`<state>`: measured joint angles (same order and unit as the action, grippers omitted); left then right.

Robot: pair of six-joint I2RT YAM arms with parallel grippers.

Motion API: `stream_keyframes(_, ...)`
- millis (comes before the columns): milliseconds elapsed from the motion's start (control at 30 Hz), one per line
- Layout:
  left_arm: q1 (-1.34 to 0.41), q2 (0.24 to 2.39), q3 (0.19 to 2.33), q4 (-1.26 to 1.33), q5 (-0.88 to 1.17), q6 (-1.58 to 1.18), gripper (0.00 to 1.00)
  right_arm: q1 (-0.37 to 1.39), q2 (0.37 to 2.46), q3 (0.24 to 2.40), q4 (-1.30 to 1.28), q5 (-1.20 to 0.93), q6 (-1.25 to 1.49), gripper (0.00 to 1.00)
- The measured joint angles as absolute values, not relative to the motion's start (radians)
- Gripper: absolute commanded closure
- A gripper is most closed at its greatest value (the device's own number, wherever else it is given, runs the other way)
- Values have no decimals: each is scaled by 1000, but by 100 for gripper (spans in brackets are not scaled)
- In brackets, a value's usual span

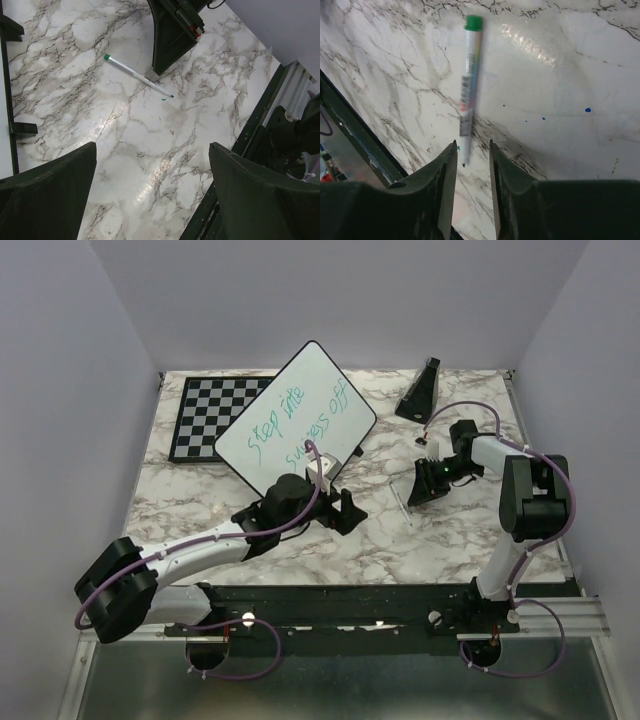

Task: Write a sentence on the whiteboard
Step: Put down the whiteboard marker without the cap at the center of the board, then reset both arms

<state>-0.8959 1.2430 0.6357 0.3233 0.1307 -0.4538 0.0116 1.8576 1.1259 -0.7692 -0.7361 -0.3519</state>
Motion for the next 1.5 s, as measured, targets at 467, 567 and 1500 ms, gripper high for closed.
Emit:
stream_keyframes(467, -896, 1120, 540, 343, 135, -484, 1, 11, 1806, 1126, -768, -688, -343, 54)
stream_keyframes(567, -896, 1132, 540, 329, 135, -496, 1, 11, 1771, 1126, -768, -689, -361, 54)
stream_keyframes(1500, -925, 1526, 701, -2, 10, -791, 31, 11, 1645, 1126, -781, -771, -463, 54)
